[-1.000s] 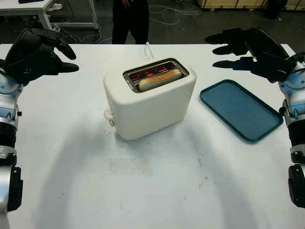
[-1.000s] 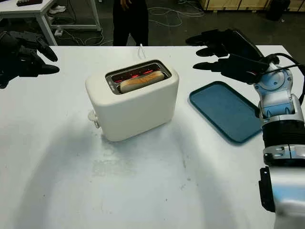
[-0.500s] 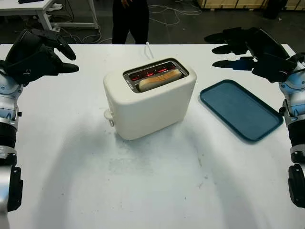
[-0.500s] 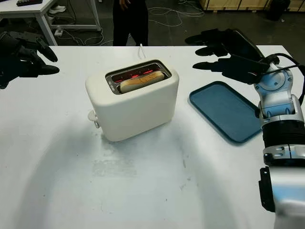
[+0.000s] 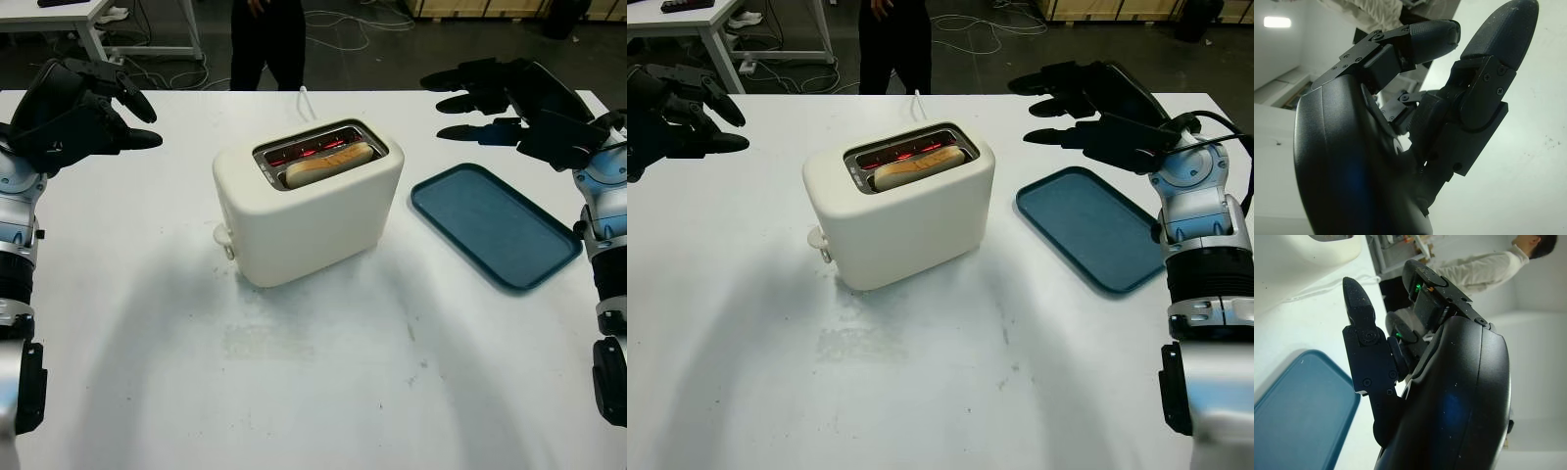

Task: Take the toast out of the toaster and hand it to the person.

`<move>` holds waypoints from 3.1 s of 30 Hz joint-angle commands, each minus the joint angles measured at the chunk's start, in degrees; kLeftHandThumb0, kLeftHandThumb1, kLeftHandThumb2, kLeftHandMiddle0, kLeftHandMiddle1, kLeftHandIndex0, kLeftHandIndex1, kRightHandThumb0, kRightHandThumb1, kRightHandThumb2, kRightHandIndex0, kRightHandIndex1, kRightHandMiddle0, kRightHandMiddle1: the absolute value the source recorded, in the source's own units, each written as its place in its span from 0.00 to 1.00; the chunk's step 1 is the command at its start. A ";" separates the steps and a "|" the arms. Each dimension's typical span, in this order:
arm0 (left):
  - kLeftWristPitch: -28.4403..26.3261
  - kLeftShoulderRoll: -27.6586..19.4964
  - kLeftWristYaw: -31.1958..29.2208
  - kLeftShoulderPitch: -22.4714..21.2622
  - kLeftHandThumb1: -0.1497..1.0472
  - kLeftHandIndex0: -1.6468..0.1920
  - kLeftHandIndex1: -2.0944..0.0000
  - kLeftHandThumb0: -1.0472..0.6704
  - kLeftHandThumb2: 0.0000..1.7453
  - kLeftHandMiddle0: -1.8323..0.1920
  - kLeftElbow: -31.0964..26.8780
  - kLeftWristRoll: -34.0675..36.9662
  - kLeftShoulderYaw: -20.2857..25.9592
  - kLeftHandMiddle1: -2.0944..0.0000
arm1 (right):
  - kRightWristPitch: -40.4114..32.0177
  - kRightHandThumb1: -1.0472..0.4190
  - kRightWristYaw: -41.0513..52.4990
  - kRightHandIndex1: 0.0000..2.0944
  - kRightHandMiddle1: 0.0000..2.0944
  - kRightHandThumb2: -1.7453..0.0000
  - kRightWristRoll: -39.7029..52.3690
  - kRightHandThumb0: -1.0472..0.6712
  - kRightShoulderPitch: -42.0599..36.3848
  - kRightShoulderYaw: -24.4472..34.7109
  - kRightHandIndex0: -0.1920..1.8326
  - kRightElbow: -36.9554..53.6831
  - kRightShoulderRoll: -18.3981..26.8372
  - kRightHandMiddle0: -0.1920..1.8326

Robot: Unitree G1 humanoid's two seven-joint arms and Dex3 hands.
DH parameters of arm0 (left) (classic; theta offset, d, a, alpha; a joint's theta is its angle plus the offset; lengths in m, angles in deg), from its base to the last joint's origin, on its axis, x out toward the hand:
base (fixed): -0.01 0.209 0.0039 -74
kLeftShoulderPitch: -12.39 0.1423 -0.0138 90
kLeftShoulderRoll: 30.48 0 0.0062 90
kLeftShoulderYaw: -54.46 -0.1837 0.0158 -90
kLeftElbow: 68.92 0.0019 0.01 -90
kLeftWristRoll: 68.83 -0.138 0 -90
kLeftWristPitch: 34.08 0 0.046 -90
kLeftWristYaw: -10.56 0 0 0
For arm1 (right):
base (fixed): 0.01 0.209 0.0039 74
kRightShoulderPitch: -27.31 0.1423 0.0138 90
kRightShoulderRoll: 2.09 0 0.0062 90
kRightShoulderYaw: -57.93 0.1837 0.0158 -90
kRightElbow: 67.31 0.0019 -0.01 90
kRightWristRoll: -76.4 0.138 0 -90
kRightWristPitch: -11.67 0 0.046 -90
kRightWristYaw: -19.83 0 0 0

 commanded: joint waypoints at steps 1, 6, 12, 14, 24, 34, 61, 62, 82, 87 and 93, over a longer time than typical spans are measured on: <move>0.03 0.21 0.18 0.53 0.74 0.38 0.49 0.00 0.00 0.37 0.46 0.97 0.71 0.51 | -0.38 0.13 0.30 0.00 0.00 1.00 0.62 0.39 -0.17 0.37 0.49 -0.03 0.04 0.44; 0.40 -0.14 0.36 0.47 0.75 0.38 0.50 0.00 0.01 0.37 0.51 0.42 0.34 0.51 | -1.22 0.13 0.24 0.00 0.00 1.00 0.40 0.39 -0.36 0.30 0.48 0.85 0.27 0.44; 0.08 0.25 0.03 0.47 0.74 0.38 0.50 0.00 0.00 0.37 0.44 1.44 0.87 0.51 | -0.15 0.13 0.42 0.00 0.00 1.00 0.72 0.40 -0.20 0.38 0.49 0.14 0.20 0.44; -0.02 -0.09 0.18 0.40 0.74 0.39 0.49 0.00 0.00 0.37 0.26 0.84 0.47 0.51 | -0.95 0.13 0.56 0.00 0.00 1.00 0.77 0.40 -0.22 0.38 0.48 0.49 0.21 0.44; -0.81 0.03 0.32 0.40 0.72 0.39 0.49 0.00 0.00 0.38 -0.75 0.69 0.36 0.51 | -0.79 0.12 -0.06 0.00 0.00 1.00 -0.62 0.38 -0.10 0.05 0.48 0.67 0.71 0.43; -1.33 -0.06 0.29 1.01 0.72 0.39 0.50 0.00 0.01 0.38 -1.44 1.01 0.66 0.51 | -1.52 0.13 0.90 0.00 0.00 1.00 0.86 0.40 -0.25 0.42 0.48 0.80 0.20 0.43; -2.19 0.31 0.59 1.51 0.72 0.37 0.51 0.00 0.00 0.36 -2.00 0.83 0.48 0.52 | -3.88 0.13 0.75 0.00 0.00 1.00 0.22 0.41 -0.74 0.05 0.48 2.68 0.16 0.43; -2.23 0.28 0.74 1.55 0.72 0.37 0.51 0.00 0.00 0.36 -2.08 0.68 0.44 0.52 | -3.85 0.13 0.75 0.00 0.00 1.00 0.22 0.40 -0.74 0.04 0.48 2.66 0.15 0.43; -3.84 0.30 0.34 1.55 0.71 0.38 0.52 0.00 0.00 0.37 -2.74 0.51 0.06 0.53 | -3.17 0.13 1.02 0.00 0.00 1.00 1.10 0.38 -0.68 0.40 0.48 1.73 -0.21 0.44; -4.04 0.29 0.37 1.76 0.71 0.37 0.52 0.00 0.00 0.37 -2.75 0.11 -0.28 0.53 | -3.42 0.13 0.79 0.00 0.00 1.00 0.79 0.39 -0.78 0.31 0.48 1.76 -0.07 0.44; -4.58 0.40 0.51 1.63 0.71 0.37 0.53 0.00 0.00 0.36 -2.93 0.04 -0.46 0.53 | -3.44 0.13 1.02 0.00 0.00 1.00 1.13 0.40 -0.64 0.38 0.48 1.66 -0.27 0.44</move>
